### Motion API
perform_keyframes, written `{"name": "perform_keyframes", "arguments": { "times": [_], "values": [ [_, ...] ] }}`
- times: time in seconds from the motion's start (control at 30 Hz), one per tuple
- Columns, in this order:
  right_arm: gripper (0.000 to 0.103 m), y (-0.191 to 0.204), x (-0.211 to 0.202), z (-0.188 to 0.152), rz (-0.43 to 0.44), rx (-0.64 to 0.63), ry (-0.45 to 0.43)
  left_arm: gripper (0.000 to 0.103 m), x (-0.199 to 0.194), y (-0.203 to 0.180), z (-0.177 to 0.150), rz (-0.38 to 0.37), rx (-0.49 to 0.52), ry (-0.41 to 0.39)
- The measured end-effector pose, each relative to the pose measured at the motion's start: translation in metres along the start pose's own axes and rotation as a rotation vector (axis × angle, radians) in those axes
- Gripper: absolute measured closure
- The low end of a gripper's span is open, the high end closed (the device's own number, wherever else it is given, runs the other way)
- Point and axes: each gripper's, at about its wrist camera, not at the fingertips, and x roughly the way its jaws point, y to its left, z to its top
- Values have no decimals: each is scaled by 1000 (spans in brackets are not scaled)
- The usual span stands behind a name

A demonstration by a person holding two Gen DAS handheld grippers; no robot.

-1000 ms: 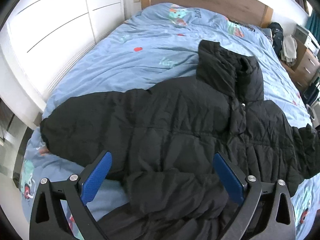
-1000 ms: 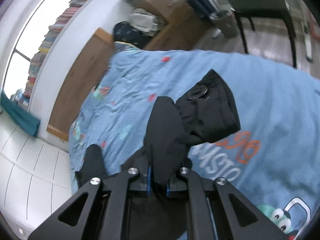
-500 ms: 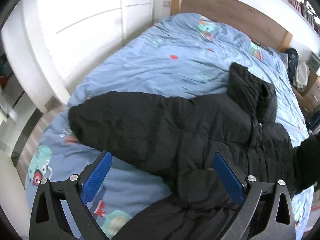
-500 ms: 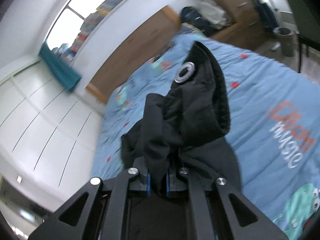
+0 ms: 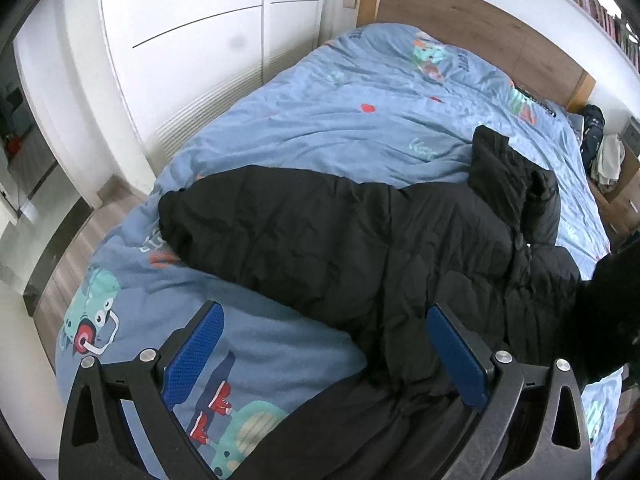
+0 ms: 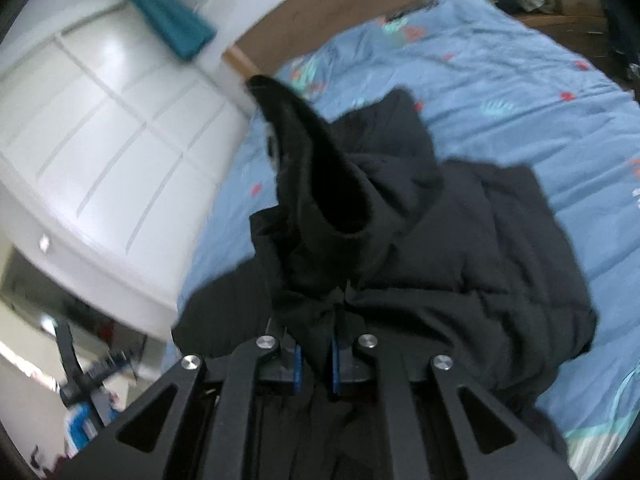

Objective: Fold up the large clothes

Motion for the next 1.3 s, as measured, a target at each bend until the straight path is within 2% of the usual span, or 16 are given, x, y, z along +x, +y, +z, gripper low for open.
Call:
{"name": "perform_keyframes", "arguments": {
  "times": [0.23,0.53,0.67,0.73,0.8,0.87,1.03,1.13,1.2,1.3],
  "values": [
    [93,15,51,-53,-93,-155,150,3,5,8,-13,31,8,14],
    [91,4,98,-97,-216,-285,293,3,16,-3,-18,4,19,53],
    [88,4,99,-107,-242,-321,293,3,18,-9,-21,-1,24,63],
    [80,8,99,-109,-240,-335,294,3,18,-14,-21,4,31,61],
    [63,15,97,-112,-229,-351,300,3,17,-18,-20,8,36,56],
    [54,24,93,-116,-210,-372,306,3,17,-23,-19,2,39,54],
    [53,50,75,-129,-124,-407,325,3,17,-43,-18,-28,64,53],
    [53,57,56,-123,-105,-420,302,3,21,-62,-21,-57,82,62],
    [53,50,40,-108,-127,-410,264,3,24,-78,-23,-76,102,65],
    [53,26,21,-76,-221,-387,198,3,31,-107,-30,-121,145,75]
  ]
}}
